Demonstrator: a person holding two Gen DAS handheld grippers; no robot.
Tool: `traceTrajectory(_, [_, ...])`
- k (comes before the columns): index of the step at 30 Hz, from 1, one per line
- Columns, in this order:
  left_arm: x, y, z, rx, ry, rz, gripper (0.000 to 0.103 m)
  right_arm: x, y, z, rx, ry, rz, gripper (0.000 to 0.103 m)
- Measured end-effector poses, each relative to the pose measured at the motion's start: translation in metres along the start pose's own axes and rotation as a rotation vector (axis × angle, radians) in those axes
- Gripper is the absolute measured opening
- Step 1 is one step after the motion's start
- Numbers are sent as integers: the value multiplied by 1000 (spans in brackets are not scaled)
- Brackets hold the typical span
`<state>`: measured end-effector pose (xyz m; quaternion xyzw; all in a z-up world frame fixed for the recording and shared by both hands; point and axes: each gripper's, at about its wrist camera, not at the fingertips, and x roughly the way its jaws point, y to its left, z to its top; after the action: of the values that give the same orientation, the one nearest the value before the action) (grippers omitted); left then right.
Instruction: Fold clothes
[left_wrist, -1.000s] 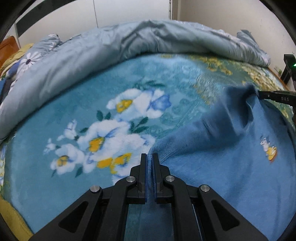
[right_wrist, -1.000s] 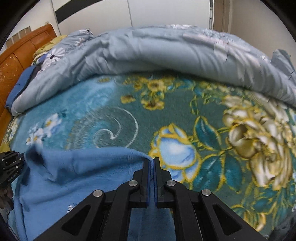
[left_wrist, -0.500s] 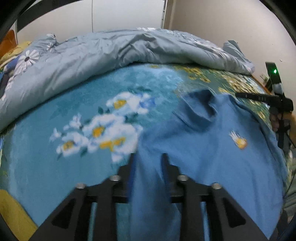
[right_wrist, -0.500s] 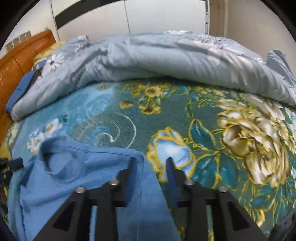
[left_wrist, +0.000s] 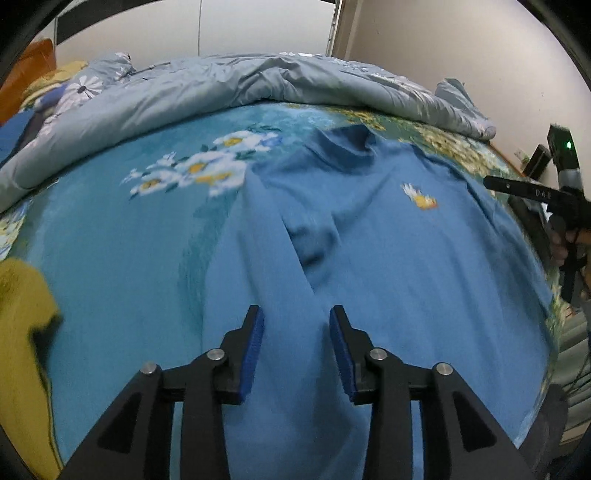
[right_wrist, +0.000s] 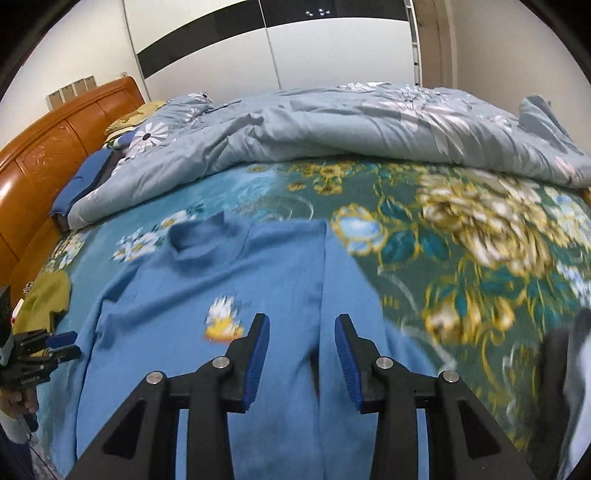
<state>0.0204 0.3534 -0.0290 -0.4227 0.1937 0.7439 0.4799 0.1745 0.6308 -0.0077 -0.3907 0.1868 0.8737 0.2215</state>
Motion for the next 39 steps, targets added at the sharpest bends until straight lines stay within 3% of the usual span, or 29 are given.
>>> traceTrajectory(7, [-3,-15,-39,-42,2,62,42,-12,26,-42,-11,33,-19,42])
traceTrajectory(11, [-9,-18,-50,-62,-23,54,41,-15,43,-62,-27,42,-17,46])
traceTrajectory(12, [-10,-19,-51,-56,-29,55,36,-15,47,-67,-29,47,-12,46])
traceTrajectory(13, [-12,-19,-53,-56,-33,44,22,-14,50,-71,-30,51,-7,46])
traceTrajectory(15, [-15,-17,-57,-65,-40,40,5,-14,55,-78,-31,55,-3,46])
traceTrajectory(22, [-40,10,-59,-129,-115,71,4,-15,64,-90,-26,70,10,46])
traceTrajectory(28, [-68,83,-43,-272,-194,220,4,-14,64,-92,-29,77,-1,46])
traceTrajectory(31, [-60,117,-33,-317,-176,283,4,-12,61,-91,-27,81,-10,46])
traceTrajectory(37, [-24,154,-29,-453,-95,228,5,-8,55,-90,-33,95,-18,46])
traceTrajectory(39, [-29,148,-29,-448,-119,202,5,-8,50,-89,-34,95,-22,46])
